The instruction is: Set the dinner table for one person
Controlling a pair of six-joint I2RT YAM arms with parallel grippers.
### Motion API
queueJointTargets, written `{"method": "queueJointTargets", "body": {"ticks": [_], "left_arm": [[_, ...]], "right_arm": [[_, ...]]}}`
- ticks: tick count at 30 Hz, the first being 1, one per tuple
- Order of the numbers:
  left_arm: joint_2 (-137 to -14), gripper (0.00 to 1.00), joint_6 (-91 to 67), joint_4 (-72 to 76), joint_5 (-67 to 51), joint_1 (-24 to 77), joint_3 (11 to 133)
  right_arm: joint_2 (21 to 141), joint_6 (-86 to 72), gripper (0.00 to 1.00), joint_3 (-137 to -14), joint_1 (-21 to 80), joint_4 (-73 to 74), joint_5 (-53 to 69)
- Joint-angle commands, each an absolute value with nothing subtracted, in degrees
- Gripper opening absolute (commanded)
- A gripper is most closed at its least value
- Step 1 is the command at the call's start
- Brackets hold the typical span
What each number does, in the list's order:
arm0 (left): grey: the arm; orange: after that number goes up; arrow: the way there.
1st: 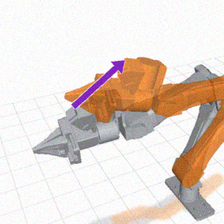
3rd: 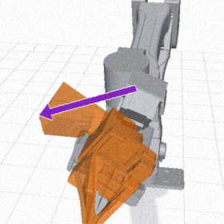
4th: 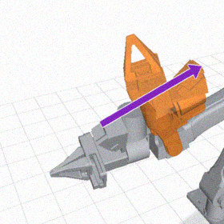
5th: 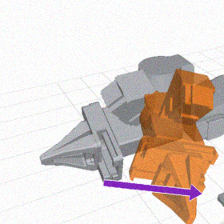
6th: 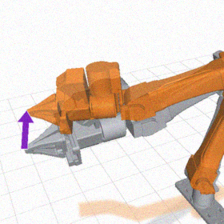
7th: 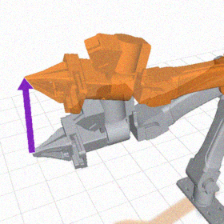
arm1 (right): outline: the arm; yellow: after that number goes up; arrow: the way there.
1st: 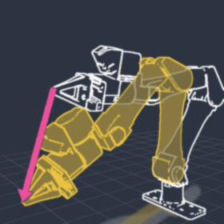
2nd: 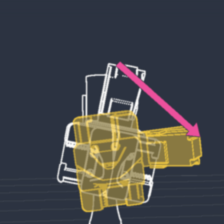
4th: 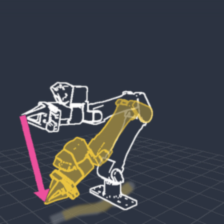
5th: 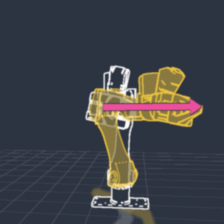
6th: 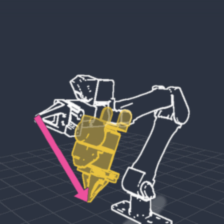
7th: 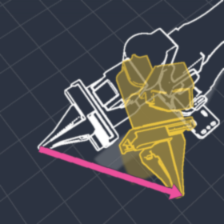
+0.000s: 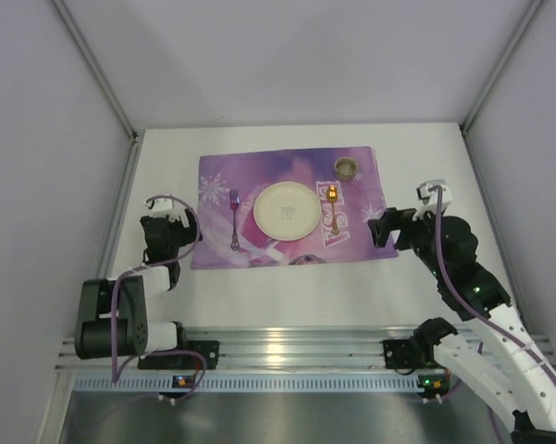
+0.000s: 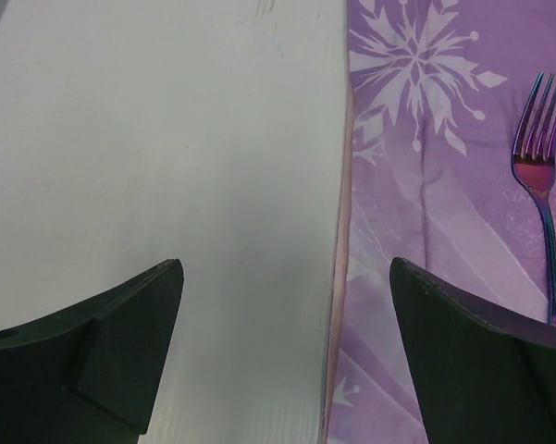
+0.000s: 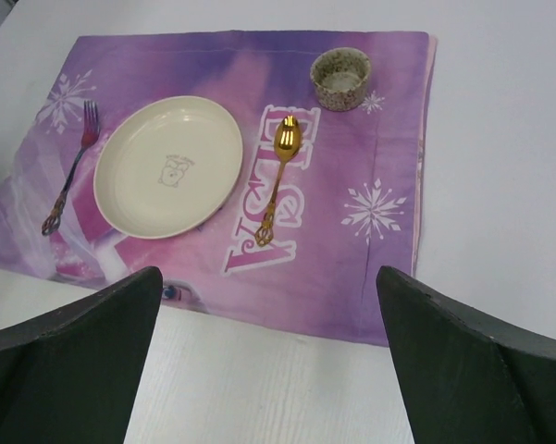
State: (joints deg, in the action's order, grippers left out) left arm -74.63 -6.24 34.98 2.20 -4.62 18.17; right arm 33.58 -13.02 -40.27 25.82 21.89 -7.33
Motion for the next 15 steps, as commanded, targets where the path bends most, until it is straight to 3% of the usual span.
{"method": "queueJointTargets", "body": {"ticks": [1, 7, 8, 11, 13, 14, 15], "left_arm": [[-78.91, 0.99, -4.39, 47.29, -2.17, -4.83, 18.97], [-87.08, 0.99, -5.54, 51.56, -8.15, -4.83, 22.08], [-90.32, 0.98, -3.8, 59.34, -7.48, -3.7, 21.36], [-88.94, 0.99, -2.38, 53.78, -4.24, -1.59, 23.03], [-89.56, 0.98, -2.81, 59.73, -2.03, -1.14, 18.23], [-92.17, 0.98, -2.73, 70.55, -0.54, -1.06, 16.45], [-91.15, 0.98, -2.9, 67.62, -0.53, -1.05, 15.91]], "right_arm": [[35.5, -13.44, 1.0, -44.38, 26.46, 20.74, -3.7], [39.45, -16.17, 1.0, -47.72, 26.46, 22.06, 3.85], [39.72, -16.35, 1.0, -48.33, 26.46, 21.97, 4.04], [40.87, -16.61, 1.0, -49.74, 26.46, 21.97, 3.52], [41.74, -16.96, 1.0, -50.45, 26.46, 21.97, 2.73], [42.1, -17.75, 1.0, -51.15, 26.46, 22.06, 2.29], [43.06, -18.36, 1.0, -51.59, 26.46, 21.97, 1.94]]}}
